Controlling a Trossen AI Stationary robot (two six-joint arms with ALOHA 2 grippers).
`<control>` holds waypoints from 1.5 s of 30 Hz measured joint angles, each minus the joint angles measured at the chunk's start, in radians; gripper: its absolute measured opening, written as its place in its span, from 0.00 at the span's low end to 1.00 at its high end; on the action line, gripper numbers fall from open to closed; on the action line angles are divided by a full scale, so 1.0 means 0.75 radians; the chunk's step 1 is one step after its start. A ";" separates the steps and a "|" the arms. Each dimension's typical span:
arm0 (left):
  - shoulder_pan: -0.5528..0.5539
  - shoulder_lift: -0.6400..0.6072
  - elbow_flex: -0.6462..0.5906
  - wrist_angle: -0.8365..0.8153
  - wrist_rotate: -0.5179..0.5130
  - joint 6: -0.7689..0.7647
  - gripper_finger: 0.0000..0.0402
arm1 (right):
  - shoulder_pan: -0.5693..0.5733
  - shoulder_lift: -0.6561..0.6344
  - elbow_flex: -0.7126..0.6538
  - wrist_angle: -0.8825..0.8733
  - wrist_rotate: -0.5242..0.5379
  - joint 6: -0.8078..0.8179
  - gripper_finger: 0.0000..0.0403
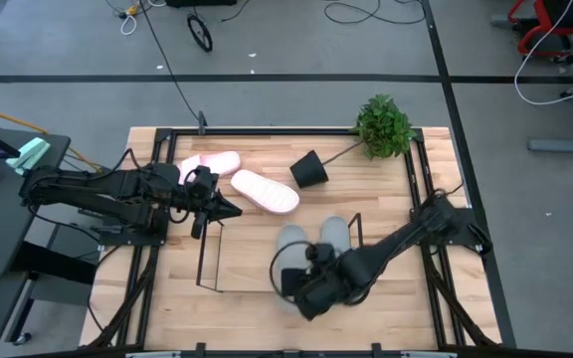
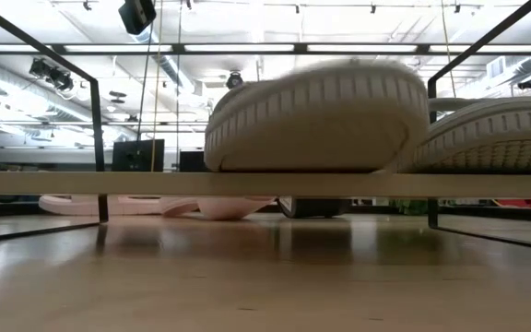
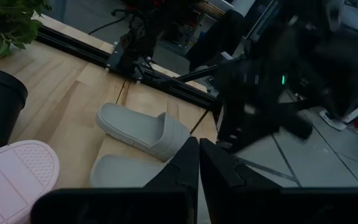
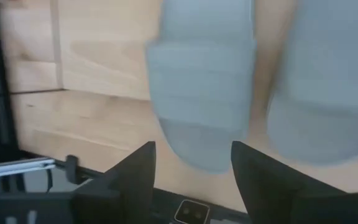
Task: Pick and place slides into the shelf
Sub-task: Align the gray slipper with the other gray slipper on the shelf
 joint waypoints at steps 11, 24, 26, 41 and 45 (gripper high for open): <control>-0.001 0.000 0.000 0.000 0.043 0.000 0.08 | -0.155 -0.278 0.001 -0.072 0.004 -0.677 0.53; -0.001 0.000 0.000 -0.068 0.095 0.038 0.07 | -0.473 -0.248 0.001 -0.072 -0.539 -1.558 0.53; -0.001 0.000 0.000 -0.089 0.095 0.036 0.08 | -0.504 -0.219 0.001 -0.072 -0.604 -1.674 0.53; -0.041 -0.056 -0.001 -0.165 0.097 -0.105 0.06 | -0.605 -0.006 0.001 -0.072 -0.859 -2.229 0.53; -0.045 -0.102 -0.001 -0.165 0.096 -0.106 0.07 | -0.614 0.030 0.000 -0.067 -0.893 -2.306 0.53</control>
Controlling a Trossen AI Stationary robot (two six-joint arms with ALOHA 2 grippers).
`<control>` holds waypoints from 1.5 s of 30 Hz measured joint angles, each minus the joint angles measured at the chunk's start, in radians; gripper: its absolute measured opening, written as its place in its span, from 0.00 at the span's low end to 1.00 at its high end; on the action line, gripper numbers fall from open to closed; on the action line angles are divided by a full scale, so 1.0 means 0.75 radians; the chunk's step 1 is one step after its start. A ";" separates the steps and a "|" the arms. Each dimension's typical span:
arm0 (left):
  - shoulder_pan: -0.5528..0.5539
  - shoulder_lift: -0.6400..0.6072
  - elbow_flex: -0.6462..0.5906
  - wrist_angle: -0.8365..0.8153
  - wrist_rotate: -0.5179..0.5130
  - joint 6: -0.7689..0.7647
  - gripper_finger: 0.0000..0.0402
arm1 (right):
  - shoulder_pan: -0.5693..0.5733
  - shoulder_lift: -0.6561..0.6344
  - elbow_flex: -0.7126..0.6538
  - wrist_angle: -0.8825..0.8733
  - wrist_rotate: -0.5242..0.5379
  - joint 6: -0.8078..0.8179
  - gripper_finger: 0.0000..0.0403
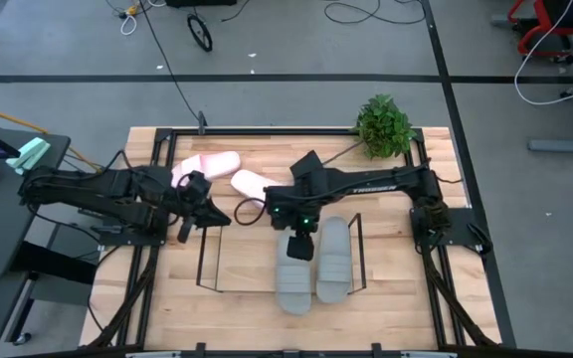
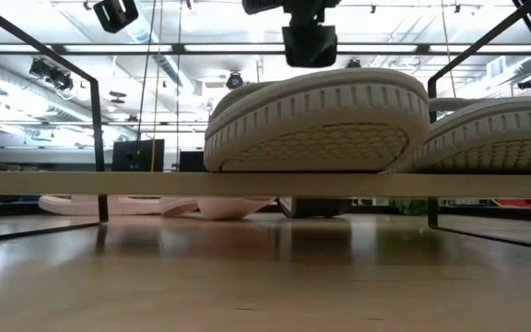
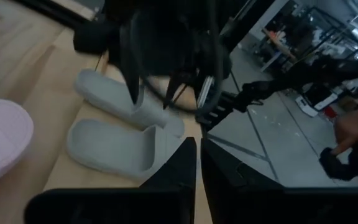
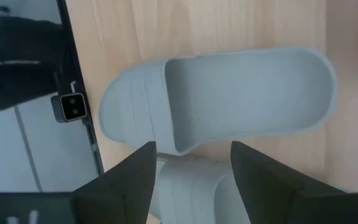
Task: Pick and place slides into the shelf
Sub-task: Align the gray slipper with the other gray slipper on the shelf
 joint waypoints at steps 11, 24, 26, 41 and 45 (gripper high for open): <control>0.003 -0.124 0.001 0.005 -0.003 0.110 0.05 | -0.047 0.064 -0.001 0.061 -0.100 -0.058 0.53; 0.003 -0.246 0.001 0.008 -0.007 0.218 0.08 | -0.065 0.160 -0.001 0.119 -0.315 -0.083 0.53; 0.003 -0.256 0.001 0.006 -0.007 0.239 0.08 | -0.065 0.179 -0.001 0.123 -0.332 -0.083 0.53; 0.003 -0.318 0.001 -0.048 -0.007 0.230 0.08 | -0.048 0.245 -0.001 0.107 -0.465 -0.127 0.53; 0.003 -0.321 0.001 -0.059 -0.007 0.223 0.09 | -0.045 0.245 -0.001 0.107 -0.461 -0.131 0.53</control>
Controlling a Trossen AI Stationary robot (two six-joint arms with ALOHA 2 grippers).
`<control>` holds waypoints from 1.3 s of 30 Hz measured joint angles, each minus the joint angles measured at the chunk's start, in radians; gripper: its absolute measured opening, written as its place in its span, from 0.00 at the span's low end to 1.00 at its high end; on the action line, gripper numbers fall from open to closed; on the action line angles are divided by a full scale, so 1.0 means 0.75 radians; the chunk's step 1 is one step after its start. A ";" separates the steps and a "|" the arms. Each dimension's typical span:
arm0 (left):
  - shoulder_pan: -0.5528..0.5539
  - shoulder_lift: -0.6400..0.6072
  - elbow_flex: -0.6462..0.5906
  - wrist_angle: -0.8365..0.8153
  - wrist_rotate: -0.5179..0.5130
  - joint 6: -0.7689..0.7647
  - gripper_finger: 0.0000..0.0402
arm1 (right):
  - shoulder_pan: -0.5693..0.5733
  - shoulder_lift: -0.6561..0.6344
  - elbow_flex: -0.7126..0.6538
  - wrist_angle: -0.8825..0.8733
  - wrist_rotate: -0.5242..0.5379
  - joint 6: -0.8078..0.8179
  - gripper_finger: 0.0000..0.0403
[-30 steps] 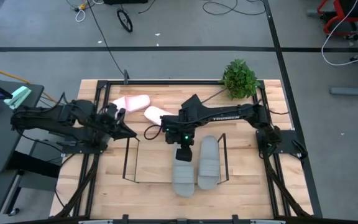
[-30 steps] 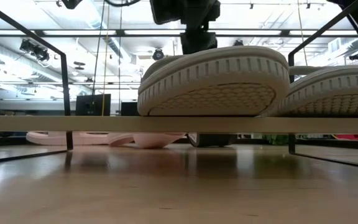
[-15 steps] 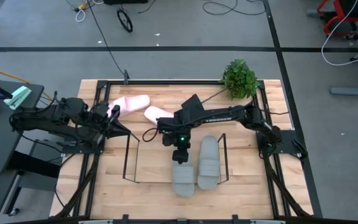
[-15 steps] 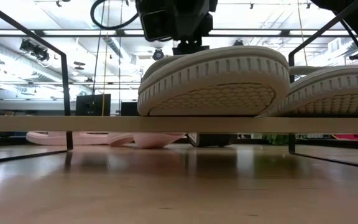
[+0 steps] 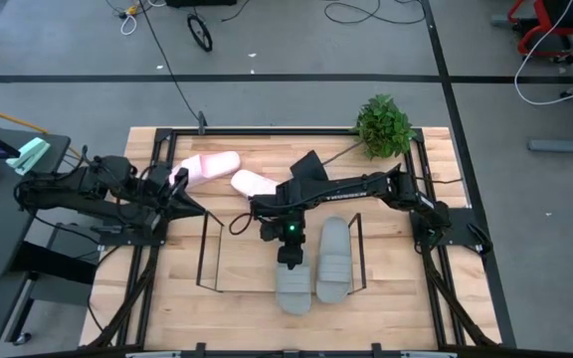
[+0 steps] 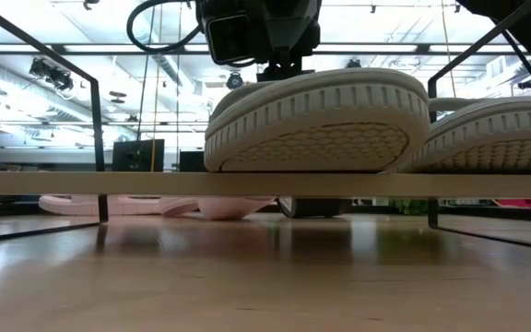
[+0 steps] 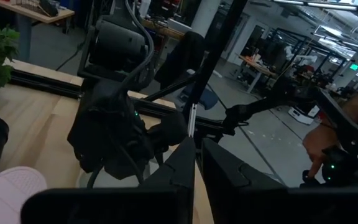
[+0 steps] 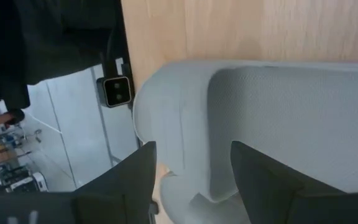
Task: Pick and place slides into the shelf
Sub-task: Align the gray slipper with the other gray slipper on the shelf
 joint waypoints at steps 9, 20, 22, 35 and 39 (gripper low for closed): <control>0.000 0.000 0.000 -0.007 0.000 -0.002 0.06 | 0.007 0.000 0.000 -0.009 0.004 0.002 0.53; 0.000 0.000 0.000 -0.007 0.000 -0.002 0.08 | 0.054 0.000 0.000 -0.011 0.028 0.012 0.53; 0.000 0.000 0.000 -0.007 0.000 -0.002 0.08 | 0.059 0.000 -0.001 0.001 0.065 0.012 0.53; 0.000 0.000 0.000 -0.007 0.000 -0.013 0.06 | 0.072 0.024 -0.002 0.028 0.111 0.057 0.53; 0.000 0.000 0.000 -0.006 0.001 -0.022 0.07 | 0.078 0.033 -0.002 0.037 0.111 0.066 0.53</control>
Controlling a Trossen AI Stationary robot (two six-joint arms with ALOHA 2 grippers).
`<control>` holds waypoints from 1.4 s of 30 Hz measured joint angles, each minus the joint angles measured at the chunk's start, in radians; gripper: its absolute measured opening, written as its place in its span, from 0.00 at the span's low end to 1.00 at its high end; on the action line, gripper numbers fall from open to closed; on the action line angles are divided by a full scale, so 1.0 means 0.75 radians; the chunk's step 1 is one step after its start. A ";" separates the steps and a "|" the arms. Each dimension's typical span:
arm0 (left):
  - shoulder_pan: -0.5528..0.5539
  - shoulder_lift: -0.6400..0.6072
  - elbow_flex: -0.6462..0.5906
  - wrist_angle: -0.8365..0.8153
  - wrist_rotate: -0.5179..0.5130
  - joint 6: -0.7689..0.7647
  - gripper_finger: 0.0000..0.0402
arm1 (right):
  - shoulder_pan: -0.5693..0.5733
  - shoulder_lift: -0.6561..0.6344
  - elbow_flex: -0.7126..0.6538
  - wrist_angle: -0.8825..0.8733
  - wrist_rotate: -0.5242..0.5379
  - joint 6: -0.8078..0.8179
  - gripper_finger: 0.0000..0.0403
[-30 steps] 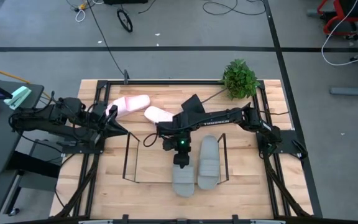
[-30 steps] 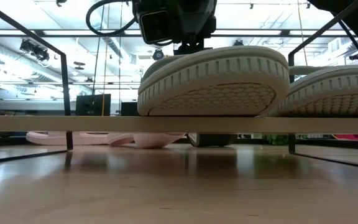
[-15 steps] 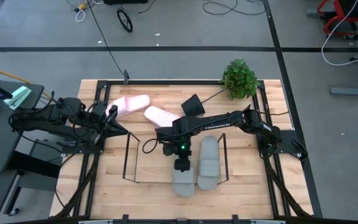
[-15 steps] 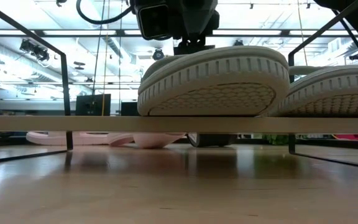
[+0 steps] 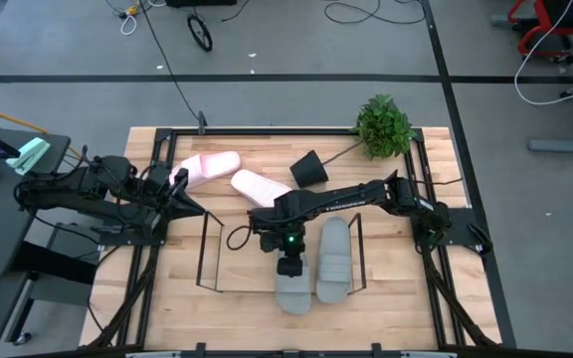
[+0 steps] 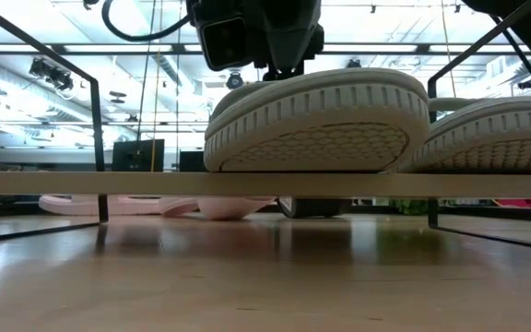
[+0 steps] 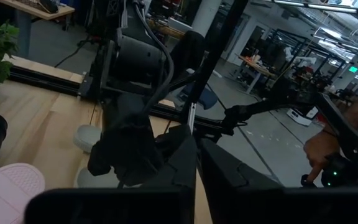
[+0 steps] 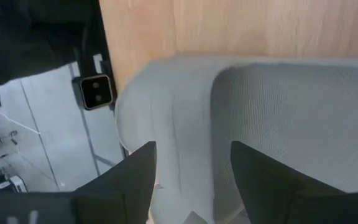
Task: Pick and place slides into the shelf
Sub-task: Align the gray slipper with the other gray slipper on the shelf
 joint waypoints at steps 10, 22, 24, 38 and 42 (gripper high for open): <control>0.000 0.000 0.000 -0.001 0.000 -0.001 0.06 | 0.009 -0.001 -0.008 0.011 -0.009 0.020 0.44; 0.000 0.000 0.000 -0.002 0.000 -0.002 0.08 | 0.012 -0.012 -0.152 0.022 -0.054 0.077 0.09; 0.000 0.000 0.000 -0.007 0.000 -0.002 0.08 | 0.012 -0.018 -0.140 0.014 -0.059 0.074 0.03; 0.000 0.000 0.000 -0.020 -0.001 0.009 0.06 | 0.003 -0.059 -0.128 -0.006 -0.015 0.075 0.03; 0.000 0.000 0.000 -0.020 0.000 0.009 0.07 | -0.009 -0.064 -0.128 -0.008 0.013 0.077 0.02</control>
